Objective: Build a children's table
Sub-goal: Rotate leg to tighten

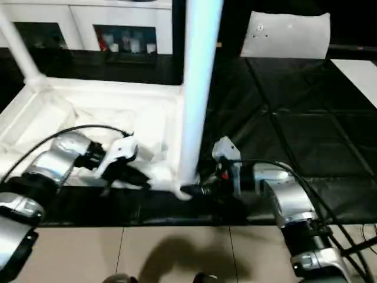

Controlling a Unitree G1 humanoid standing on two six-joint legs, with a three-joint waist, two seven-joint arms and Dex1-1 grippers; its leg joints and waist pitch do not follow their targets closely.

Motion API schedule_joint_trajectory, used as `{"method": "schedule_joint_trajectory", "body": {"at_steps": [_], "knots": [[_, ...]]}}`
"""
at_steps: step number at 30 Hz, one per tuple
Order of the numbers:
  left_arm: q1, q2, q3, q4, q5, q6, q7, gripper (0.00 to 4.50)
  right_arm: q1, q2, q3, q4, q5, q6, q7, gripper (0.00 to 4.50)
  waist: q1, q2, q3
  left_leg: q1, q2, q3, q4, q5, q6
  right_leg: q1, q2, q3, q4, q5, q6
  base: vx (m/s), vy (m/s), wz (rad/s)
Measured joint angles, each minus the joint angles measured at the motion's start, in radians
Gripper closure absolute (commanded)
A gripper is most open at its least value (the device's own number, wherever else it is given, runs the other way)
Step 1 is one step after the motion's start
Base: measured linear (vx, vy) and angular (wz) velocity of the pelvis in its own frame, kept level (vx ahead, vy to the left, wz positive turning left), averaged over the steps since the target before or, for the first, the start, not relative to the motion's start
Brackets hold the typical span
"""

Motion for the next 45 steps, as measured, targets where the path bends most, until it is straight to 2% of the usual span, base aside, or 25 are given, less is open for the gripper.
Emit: {"method": "schedule_joint_trajectory", "body": {"at_steps": [5, 13, 17, 18, 23, 25, 28, 30, 31, 33, 35, 36, 38, 40, 45], "knots": [[0.003, 0.014, -0.036, -0.018, -0.017, -0.015, -0.020, 4.50, -0.023, -0.001, 0.024, 0.000, 0.009, -0.001, 0.054, 0.98, 0.010, 0.000, 0.000, 0.000, 0.000, 0.000, 0.000, 0.000, 0.000, 0.000, 0.000, 0.000, 0.001, 0.000, 0.000, 0.000, 0.000, 0.00], [0.005, 0.015, -0.041, -0.019, -0.020, -0.028, -0.027, 4.50, -0.029, 0.016, 0.033, 0.011, 0.028, 0.003, 0.078, 1.57, 0.011, 0.000, 0.000, 0.000, 0.000, 0.000, 0.001, 0.000, 0.000, 0.000, 0.000, 0.000, 0.001, 0.000, 0.001, 0.000, 0.000, 0.00], [0.006, 0.014, -0.043, -0.018, -0.019, -0.033, -0.039, 4.50, -0.029, 0.013, 0.033, 0.011, 0.039, 0.028, 0.093, 1.80, 0.012, 0.000, 0.000, 0.000, 0.000, 0.000, 0.001, 0.000, 0.000, 0.000, -0.001, 0.000, 0.001, 0.000, 0.001, 0.000, 0.000, 0.00], [0.006, 0.012, -0.043, -0.018, -0.019, -0.033, -0.039, 4.50, -0.029, 0.011, 0.033, 0.010, 0.043, 0.041, 0.094, 2.00, 0.013, 0.000, 0.000, 0.000, 0.000, 0.000, 0.001, 0.000, 0.000, 0.000, -0.001, 0.000, 0.002, 0.000, 0.000, 0.000, 0.000, 0.00], [0.006, -0.016, -0.035, -0.018, -0.020, 0.012, 0.001, 4.50, -0.002, 0.022, 0.009, -0.023, 0.046, 0.079, 0.055, 2.27, 0.021, 0.000, 0.000, 0.001, 0.000, 0.001, 0.002, 0.000, 0.000, 0.001, -0.002, 0.000, 0.004, -0.001, 0.001, 0.000, 0.000, 0.00], [0.007, -0.035, -0.020, -0.016, -0.018, 0.054, 0.056, 4.50, 0.026, 0.037, -0.024, -0.042, 0.046, 0.090, -0.015, 2.30, 0.026, 0.000, 0.000, 0.004, 0.000, 0.002, 0.003, 0.000, -0.001, 0.002, -0.003, 0.000, 0.005, -0.003, 0.005, 0.000, 0.000, 0.00], [0.006, -0.060, 0.008, -0.011, -0.011, 0.116, 0.152, 4.50, 0.039, 0.091, -0.067, -0.044, 0.026, 0.095, -0.164, 2.33, 0.008, 0.000, 0.000, 0.007, 0.000, 0.002, 0.004, -0.002, -0.007, 0.004, -0.003, 0.000, 0.006, -0.003, 0.005, 0.000, 0.000, 0.00], [0.004, -0.090, 0.036, 0.000, -0.002, 0.156, 0.232, 4.50, 0.040, 0.146, -0.109, -0.036, 0.002, 0.101, -0.289, 2.36, -0.002, 0.000, 0.000, 0.009, 0.000, 0.002, 0.004, -0.002, -0.007, 0.006, -0.002, 0.000, 0.005, -0.003, 0.005, 0.000, 0.000, 0.00], [-0.005, -0.114, 0.049, 0.018, 0.001, 0.177, 0.291, 4.50, 0.036, 0.186, -0.138, -0.025, -0.013, 0.102, -0.380, 2.36, -0.013, 0.000, 0.000, 0.010, -0.001, 0.002, 0.004, -0.002, -0.007, 0.007, -0.003, 0.000, 0.004, -0.003, 0.006, 0.000, 0.000, 0.00], [-0.027, -0.166, 0.073, 0.053, 0.004, 0.218, 0.400, 4.50, 0.009, 0.246, -0.176, 0.006, -0.050, 0.096, -0.534, 2.38, -0.027, 0.002, -0.001, 0.011, -0.002, 0.002, 0.004, -0.002, -0.007, 0.008, -0.003, -0.001, 0.000, -0.003, 0.006, 0.000, 0.000, 0.00], [-0.032, -0.193, 0.084, 0.061, 0.003, 0.237, 0.456, 4.50, -0.006, 0.268, -0.184, 0.022, -0.072, 0.092, -0.615, 2.39, -0.037, 0.003, -0.002, 0.011, -0.002, 0.001, 0.003, -0.002, -0.007, 0.011, -0.002, -0.003, -0.007, -0.003, 0.006, 0.000, 0.000, 0.00], [-0.038, -0.220, 0.105, 0.077, 0.004, 0.250, 0.519, 4.50, -0.027, 0.316, -0.208, 0.048, -0.091, 0.085, -0.712, 2.39, -0.045, 0.003, -0.002, 0.011, -0.002, 0.001, 0.003, 0.000, -0.005, 0.012, -0.003, -0.003, -0.009, -0.003, 0.006, 0.000, 0.000, 0.00], [-0.057, -0.260, 0.122, 0.098, 0.005, 0.274, 0.617, 4.50, -0.065, 0.386, -0.242, 0.084, -0.125, 0.080, -0.874, 2.41, -0.052, 0.004, -0.002, 0.010, -0.002, 0.001, 0.003, 0.000, -0.004, 0.011, -0.003, -0.003, -0.012, -0.003, 0.006, 0.000, 0.000, 0.00], [-0.060, -0.296, 0.135, 0.099, 0.005, 0.286, 0.684, 4.50, -0.090, 0.406, -0.245, 0.106, -0.148, 0.075, -0.975, 2.41, -0.054, 0.006, -0.003, 0.007, -0.002, 0.001, 0.002, 0.002, -0.001, 0.011, -0.003, -0.003, -0.019, -0.003, 0.006, 0.000, 0.000, 0.00], [-0.068, -0.330, 0.140, 0.096, 0.021, 0.289, 0.749, 4.50, -0.110, 0.455, -0.282, 0.148, -0.175, 0.009, -1.085, 2.41, -0.054, 0.006, -0.003, 0.005, -0.008, 0.002, -0.001, 0.004, 0.006, 0.010, -0.005, 0.003, -0.021, -0.002, 0.005, 0.000, 0.000, 0.00]]}}
